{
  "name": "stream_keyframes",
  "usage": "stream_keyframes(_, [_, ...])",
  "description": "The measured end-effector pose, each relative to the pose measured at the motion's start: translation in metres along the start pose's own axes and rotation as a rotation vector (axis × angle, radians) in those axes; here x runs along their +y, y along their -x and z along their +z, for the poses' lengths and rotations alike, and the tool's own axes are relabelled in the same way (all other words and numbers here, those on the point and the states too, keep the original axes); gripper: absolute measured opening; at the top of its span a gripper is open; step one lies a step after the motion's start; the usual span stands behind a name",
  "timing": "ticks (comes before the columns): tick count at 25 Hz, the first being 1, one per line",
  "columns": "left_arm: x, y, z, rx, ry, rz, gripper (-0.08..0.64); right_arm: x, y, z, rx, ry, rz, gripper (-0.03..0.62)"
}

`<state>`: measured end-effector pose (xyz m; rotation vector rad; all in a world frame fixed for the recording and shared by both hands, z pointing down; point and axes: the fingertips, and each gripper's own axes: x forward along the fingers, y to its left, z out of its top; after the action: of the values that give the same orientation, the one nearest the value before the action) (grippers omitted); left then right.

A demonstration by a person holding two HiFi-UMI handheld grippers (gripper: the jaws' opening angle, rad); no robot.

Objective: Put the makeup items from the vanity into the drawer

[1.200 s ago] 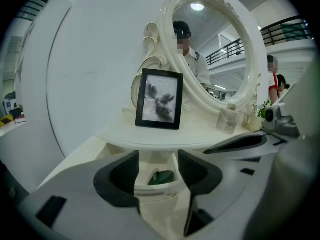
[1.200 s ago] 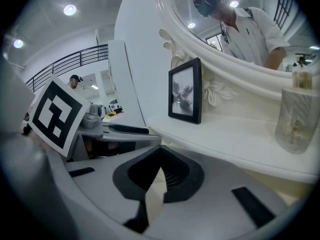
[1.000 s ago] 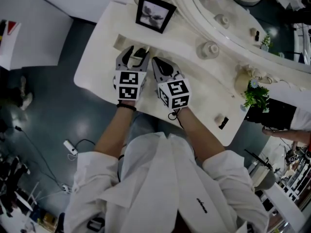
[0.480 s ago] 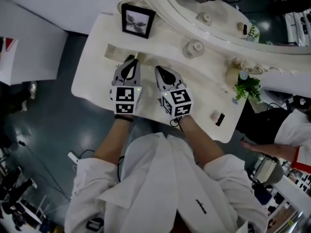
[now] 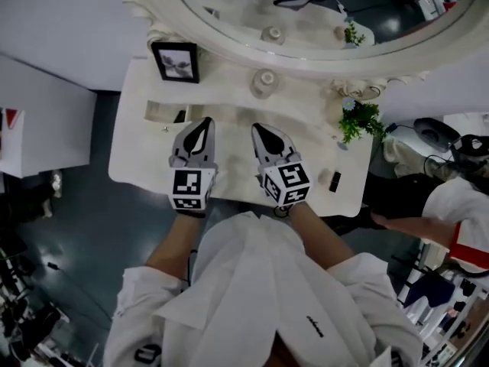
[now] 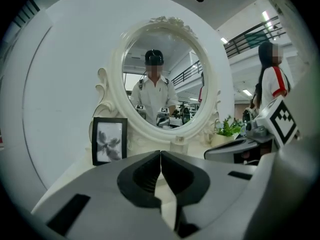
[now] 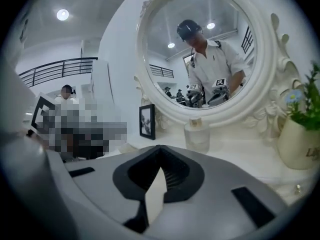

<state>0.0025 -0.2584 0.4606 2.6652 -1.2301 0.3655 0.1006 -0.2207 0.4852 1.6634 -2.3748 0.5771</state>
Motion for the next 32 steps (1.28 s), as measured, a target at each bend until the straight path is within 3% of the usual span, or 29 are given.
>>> stream_keyframes(14, [-0.064, -0.002, 0.042, -0.065, -0.056, -0.121, 0.031, -0.061, 0.111, 0.026, -0.132, -0.039, -0.175, 0.018])
stream_keyframes(24, [-0.073, 0.001, 0.071, -0.118, -0.065, -0.129, 0.031, -0.094, 0.174, 0.028, -0.172, -0.069, -0.291, 0.018])
stream_keyframes(32, [-0.07, 0.011, 0.073, -0.123, -0.075, -0.117, 0.031, -0.1, 0.191, 0.032, -0.198, -0.069, -0.33, 0.018])
